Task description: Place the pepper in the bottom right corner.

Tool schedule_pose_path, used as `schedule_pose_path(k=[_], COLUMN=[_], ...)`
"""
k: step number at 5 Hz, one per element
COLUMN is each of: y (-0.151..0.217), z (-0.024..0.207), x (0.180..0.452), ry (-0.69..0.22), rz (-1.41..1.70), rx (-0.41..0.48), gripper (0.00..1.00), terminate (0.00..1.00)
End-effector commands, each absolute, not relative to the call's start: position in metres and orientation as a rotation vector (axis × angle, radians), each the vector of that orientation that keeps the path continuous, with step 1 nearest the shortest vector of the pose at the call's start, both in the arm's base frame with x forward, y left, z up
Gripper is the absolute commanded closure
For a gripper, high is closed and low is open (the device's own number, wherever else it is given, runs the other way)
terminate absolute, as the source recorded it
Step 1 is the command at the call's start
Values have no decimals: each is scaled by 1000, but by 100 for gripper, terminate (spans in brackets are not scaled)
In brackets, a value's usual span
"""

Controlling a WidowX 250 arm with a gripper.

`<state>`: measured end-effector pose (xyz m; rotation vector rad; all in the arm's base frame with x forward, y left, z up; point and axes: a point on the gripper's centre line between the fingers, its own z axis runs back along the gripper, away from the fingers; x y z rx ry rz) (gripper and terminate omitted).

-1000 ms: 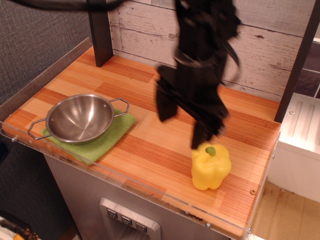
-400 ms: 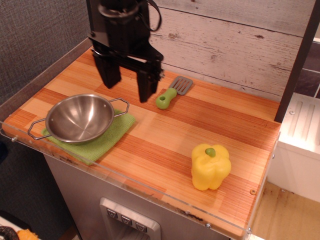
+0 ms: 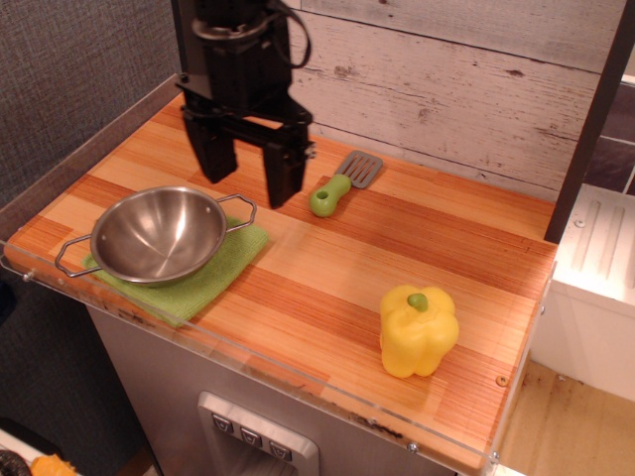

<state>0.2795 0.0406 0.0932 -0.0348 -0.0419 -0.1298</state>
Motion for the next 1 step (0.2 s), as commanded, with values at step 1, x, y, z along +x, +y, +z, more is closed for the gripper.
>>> schedule_pose_path(k=[1], y=[50], z=[107], x=[267], ry=[-83], rz=[-130], rx=[-29], gripper=[0], terminate=[100])
